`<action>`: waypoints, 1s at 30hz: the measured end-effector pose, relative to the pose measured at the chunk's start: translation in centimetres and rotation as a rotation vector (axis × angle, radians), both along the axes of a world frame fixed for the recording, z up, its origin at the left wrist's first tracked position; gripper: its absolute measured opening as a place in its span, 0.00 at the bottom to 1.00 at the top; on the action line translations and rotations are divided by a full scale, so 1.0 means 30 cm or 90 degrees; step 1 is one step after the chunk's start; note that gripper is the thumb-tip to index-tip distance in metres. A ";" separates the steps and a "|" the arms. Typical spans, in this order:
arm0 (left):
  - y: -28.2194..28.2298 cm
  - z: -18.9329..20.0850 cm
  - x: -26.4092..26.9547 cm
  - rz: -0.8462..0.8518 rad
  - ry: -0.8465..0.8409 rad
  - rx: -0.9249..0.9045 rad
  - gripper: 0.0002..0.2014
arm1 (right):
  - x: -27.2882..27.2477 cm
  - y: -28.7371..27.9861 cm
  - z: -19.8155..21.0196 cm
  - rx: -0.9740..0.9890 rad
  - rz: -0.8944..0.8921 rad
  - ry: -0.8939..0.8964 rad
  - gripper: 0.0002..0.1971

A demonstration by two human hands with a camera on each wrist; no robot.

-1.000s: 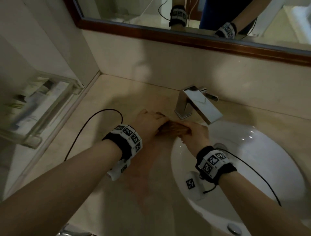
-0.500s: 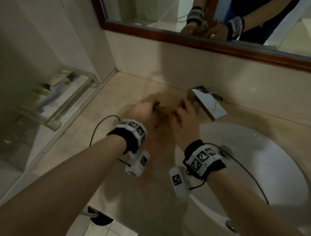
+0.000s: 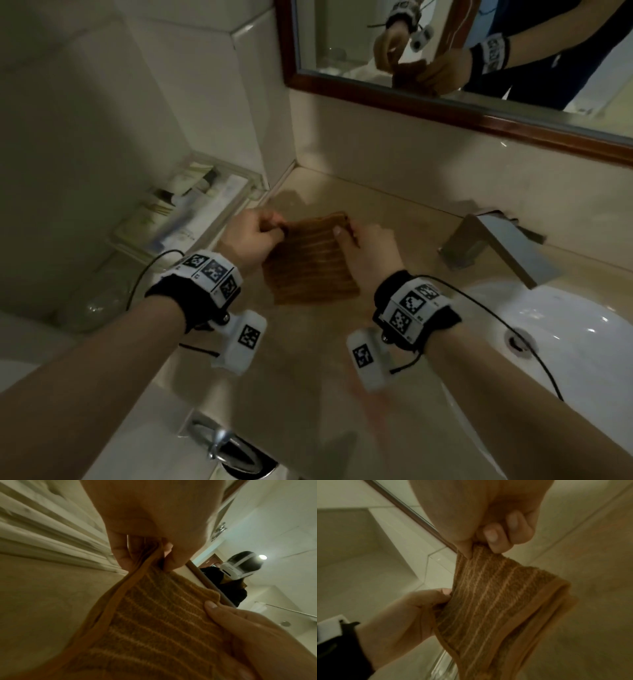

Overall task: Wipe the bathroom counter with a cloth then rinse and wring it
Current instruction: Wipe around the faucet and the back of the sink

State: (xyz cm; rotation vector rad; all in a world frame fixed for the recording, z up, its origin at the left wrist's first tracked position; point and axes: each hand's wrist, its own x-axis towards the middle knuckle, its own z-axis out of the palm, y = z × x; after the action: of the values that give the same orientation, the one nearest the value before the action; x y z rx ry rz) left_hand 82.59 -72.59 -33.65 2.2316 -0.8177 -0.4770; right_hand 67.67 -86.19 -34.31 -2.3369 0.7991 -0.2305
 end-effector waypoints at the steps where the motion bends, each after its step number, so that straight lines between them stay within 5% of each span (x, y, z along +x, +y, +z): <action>1: 0.003 -0.038 0.032 0.001 0.001 0.027 0.06 | 0.026 0.008 -0.036 0.040 -0.014 0.020 0.15; 5: -0.013 -0.166 0.091 0.025 -0.029 0.081 0.12 | 0.095 0.014 -0.152 0.181 -0.090 0.113 0.16; 9: -0.027 -0.232 0.016 -0.062 -0.192 0.116 0.19 | 0.063 -0.006 -0.182 0.281 -0.159 0.075 0.14; 12: -0.039 -0.260 -0.101 -0.196 -0.130 0.125 0.26 | -0.070 -0.038 -0.151 0.243 -0.161 0.037 0.17; 16: -0.081 -0.348 -0.163 -0.294 -0.175 0.349 0.29 | -0.404 -0.039 -0.117 0.054 -0.184 0.105 0.22; 20: -0.081 -0.400 -0.191 -0.293 -0.240 0.434 0.29 | -0.653 0.013 -0.179 0.110 -0.122 0.260 0.32; 30: 0.027 -0.407 -0.382 -0.277 -0.215 0.451 0.28 | -0.685 0.045 -0.286 0.137 -0.006 0.275 0.28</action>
State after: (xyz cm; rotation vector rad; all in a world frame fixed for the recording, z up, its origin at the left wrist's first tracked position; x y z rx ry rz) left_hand 71.13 -71.77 -45.86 2.8304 -1.5118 -0.6812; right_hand 47.11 -84.84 -42.90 -2.2021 0.9849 0.3543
